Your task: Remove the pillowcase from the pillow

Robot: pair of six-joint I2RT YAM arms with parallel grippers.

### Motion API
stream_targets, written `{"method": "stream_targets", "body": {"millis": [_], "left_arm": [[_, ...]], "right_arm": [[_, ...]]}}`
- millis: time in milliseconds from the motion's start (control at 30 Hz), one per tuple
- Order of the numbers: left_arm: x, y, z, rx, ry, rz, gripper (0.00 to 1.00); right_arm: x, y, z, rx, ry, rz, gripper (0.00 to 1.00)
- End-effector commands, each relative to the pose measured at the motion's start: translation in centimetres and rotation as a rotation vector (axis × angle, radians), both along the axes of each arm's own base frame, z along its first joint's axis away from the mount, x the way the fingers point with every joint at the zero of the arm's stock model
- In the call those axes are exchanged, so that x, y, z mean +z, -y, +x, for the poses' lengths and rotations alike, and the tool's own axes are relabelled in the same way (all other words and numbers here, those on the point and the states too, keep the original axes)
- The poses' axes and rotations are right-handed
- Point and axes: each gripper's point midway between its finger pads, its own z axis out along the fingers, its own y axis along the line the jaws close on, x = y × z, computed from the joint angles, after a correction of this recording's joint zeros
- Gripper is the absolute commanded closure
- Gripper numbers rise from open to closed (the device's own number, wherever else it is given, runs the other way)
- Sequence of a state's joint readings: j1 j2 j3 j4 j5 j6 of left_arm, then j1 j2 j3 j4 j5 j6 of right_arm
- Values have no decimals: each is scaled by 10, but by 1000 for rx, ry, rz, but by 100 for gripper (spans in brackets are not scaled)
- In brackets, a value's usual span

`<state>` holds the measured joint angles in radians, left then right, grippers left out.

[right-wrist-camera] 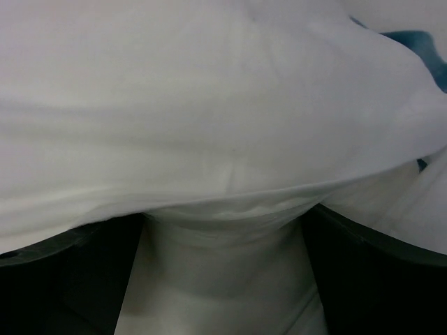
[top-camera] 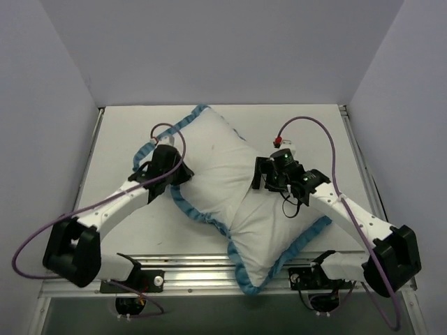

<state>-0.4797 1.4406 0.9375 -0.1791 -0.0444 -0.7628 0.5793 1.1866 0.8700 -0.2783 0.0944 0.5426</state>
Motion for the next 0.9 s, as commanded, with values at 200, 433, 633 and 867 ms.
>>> {"method": "stream_targets", "body": {"millis": [200, 433, 633, 867], "left_arm": [[-2, 11, -175, -200, -116, 17, 81], [42, 11, -217, -360, -77, 34, 1], [141, -7, -182, -347, 157, 177, 6], [135, 16, -92, -265, 185, 244, 6]], "right_arm": [[21, -47, 123, 100, 90, 45, 15], [73, -48, 147, 81, 193, -27, 14], [99, 17, 99, -82, 235, -128, 10], [92, 71, 41, -193, 198, -192, 9]]}}
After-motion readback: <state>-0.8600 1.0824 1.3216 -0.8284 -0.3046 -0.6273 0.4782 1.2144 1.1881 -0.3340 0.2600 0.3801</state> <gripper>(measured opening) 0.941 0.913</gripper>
